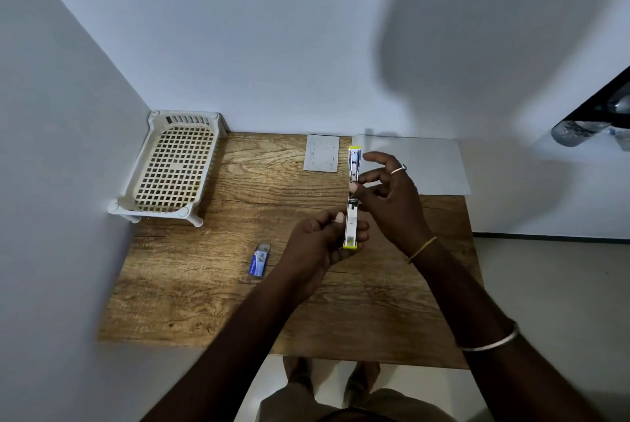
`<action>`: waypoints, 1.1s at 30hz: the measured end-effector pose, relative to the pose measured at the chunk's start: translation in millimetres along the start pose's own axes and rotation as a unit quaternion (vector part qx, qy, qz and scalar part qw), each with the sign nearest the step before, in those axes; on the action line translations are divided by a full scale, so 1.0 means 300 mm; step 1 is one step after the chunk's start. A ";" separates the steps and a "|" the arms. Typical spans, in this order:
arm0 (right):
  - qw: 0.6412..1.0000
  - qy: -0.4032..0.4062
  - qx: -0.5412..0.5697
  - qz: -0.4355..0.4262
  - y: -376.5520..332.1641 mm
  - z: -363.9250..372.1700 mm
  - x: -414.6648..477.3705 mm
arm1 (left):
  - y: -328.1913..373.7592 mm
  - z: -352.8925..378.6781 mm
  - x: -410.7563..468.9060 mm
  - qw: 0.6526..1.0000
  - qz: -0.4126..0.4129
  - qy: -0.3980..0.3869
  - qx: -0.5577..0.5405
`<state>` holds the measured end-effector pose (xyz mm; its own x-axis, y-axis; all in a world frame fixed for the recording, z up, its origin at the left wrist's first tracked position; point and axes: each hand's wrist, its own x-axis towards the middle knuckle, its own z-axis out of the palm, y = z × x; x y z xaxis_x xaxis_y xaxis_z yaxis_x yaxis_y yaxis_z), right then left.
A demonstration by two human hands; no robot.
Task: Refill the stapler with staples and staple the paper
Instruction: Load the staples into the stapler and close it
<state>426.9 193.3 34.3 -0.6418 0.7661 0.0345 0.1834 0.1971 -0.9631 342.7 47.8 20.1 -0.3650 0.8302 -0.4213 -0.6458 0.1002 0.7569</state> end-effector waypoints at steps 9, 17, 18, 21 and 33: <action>0.998 -0.033 0.024 -0.051 -0.113 0.006 -0.001 | 0.111 0.028 -0.010 0.997 0.034 -0.026 -0.064; 0.994 -0.030 -0.009 -0.103 -0.166 0.003 -0.013 | 0.153 0.047 -0.016 0.998 0.043 -0.032 -0.037; 0.994 -0.023 -0.009 -0.104 -0.171 0.003 -0.016 | 0.156 0.051 -0.016 0.998 0.045 -0.027 -0.035; 0.993 0.008 -0.022 -0.112 -0.192 0.002 -0.022 | 0.166 0.056 -0.015 0.998 0.054 -0.009 -0.032; 0.991 -0.078 -0.029 -0.109 -0.203 -0.036 -0.028 | 0.187 0.071 0.000 0.993 0.048 0.068 -0.083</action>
<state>429.1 181.5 95.5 -0.7779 0.5978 0.1935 0.0675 0.3856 -0.9202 320.7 65.2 73.2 -0.5109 0.7483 -0.4231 -0.7004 -0.0770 0.7095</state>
